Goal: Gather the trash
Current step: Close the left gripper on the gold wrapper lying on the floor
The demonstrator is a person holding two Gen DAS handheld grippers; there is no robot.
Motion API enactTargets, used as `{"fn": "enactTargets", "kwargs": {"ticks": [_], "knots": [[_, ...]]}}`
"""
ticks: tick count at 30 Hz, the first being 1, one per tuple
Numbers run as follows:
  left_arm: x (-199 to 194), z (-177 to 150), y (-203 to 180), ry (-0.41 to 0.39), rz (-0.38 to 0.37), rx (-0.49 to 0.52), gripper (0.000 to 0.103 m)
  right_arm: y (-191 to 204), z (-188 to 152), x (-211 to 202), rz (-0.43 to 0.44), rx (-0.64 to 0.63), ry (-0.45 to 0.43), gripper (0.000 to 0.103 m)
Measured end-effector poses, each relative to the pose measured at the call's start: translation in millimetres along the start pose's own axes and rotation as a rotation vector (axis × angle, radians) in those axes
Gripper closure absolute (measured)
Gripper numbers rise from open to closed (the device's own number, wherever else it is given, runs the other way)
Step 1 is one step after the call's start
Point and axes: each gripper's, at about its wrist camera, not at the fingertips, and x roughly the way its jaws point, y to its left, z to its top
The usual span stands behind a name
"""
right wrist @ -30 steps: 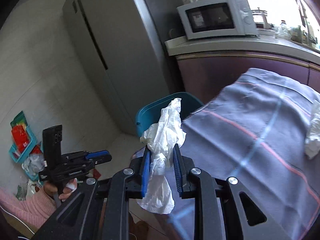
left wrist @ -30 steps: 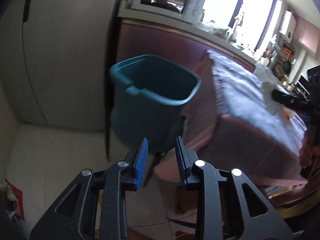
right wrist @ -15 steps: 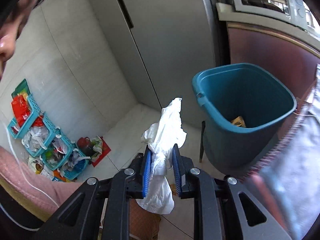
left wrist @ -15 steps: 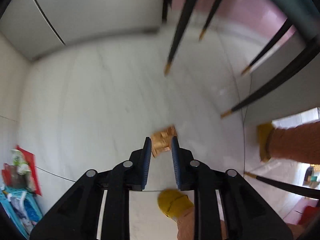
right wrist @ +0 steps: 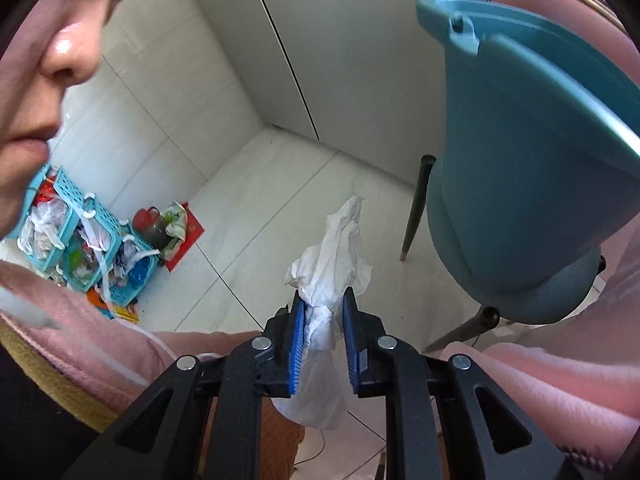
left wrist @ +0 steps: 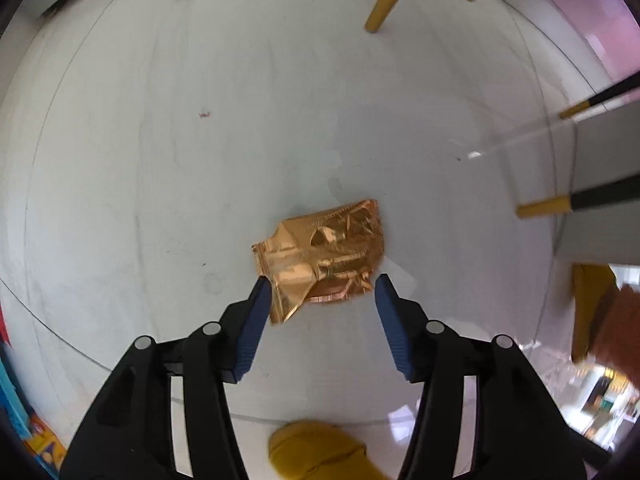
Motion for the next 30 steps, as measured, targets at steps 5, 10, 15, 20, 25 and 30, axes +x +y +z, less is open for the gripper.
{"fn": "enactTargets", "kwargs": {"ticks": [5, 10, 15, 20, 25, 30], "knots": [[29, 6, -12, 0.042, 0.056, 0.019, 0.050, -13, -12, 19, 0.012, 0.038, 0.059, 0.087], [42, 16, -14, 0.082, 0.107, 0.012, 0.058, -16, -17, 24, 0.002, 0.045, 0.078, 0.087], [34, 29, -27, 0.095, 0.084, 0.028, 0.080, -16, -21, 26, 0.008, 0.053, 0.097, 0.087], [-8, 39, -28, 0.074, -0.022, -0.012, 0.096, -18, -25, 31, 0.029, 0.057, 0.095, 0.087], [-87, 41, -16, -0.026, -0.098, -0.048, 0.097, -15, -28, 26, 0.065, 0.061, 0.070, 0.088], [-193, 45, -8, -0.176, -0.114, -0.070, 0.097, -7, -31, 11, 0.115, 0.055, 0.018, 0.088]]}}
